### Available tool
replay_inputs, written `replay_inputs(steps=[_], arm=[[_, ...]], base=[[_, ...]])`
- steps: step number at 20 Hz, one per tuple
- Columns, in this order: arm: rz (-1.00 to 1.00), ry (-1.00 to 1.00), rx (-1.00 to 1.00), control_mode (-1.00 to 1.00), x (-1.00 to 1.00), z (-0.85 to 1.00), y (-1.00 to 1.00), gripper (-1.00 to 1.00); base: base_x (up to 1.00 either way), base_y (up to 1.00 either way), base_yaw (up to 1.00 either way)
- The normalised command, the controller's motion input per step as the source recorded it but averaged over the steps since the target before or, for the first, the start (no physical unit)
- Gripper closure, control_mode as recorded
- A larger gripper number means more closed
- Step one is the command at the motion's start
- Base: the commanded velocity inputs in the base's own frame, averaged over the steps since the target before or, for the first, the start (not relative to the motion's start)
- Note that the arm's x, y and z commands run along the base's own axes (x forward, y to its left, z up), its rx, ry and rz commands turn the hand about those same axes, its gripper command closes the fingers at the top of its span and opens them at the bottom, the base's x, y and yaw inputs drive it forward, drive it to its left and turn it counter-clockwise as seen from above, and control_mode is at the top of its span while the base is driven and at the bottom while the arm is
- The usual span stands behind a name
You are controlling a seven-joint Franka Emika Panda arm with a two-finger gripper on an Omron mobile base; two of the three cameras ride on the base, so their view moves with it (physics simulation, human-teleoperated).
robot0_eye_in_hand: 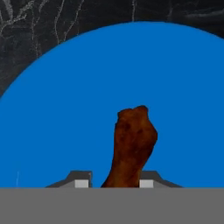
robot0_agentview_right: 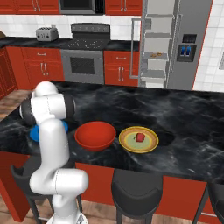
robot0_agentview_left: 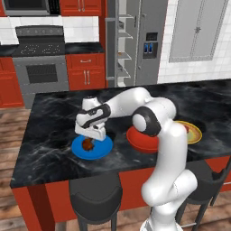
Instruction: Pick the chicken drumstick and bell pepper from their plates and place them in the bowl. Then put the bowl in the fridge.
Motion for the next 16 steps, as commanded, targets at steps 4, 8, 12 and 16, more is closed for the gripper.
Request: replay_inputs(steps=[4,8,12,16], arm=[[0.00,0.05,0.01,-1.00,-0.27,0.33,-0.14,1.00],[0.00,0.05,0.00,-1.00,-0.38,0.42,-0.20,1.00],[0.00,0.03,0.00,-1.00,-0.46,0.40,-0.27,1.00],[0.00,0.00,0.00,-1.00,-0.52,0.34,-0.32,1.00]], base=[[0.00,0.00,0.00],[0.00,0.00,0.00],[0.00,0.00,0.00],[0.00,0.00,0.00]])
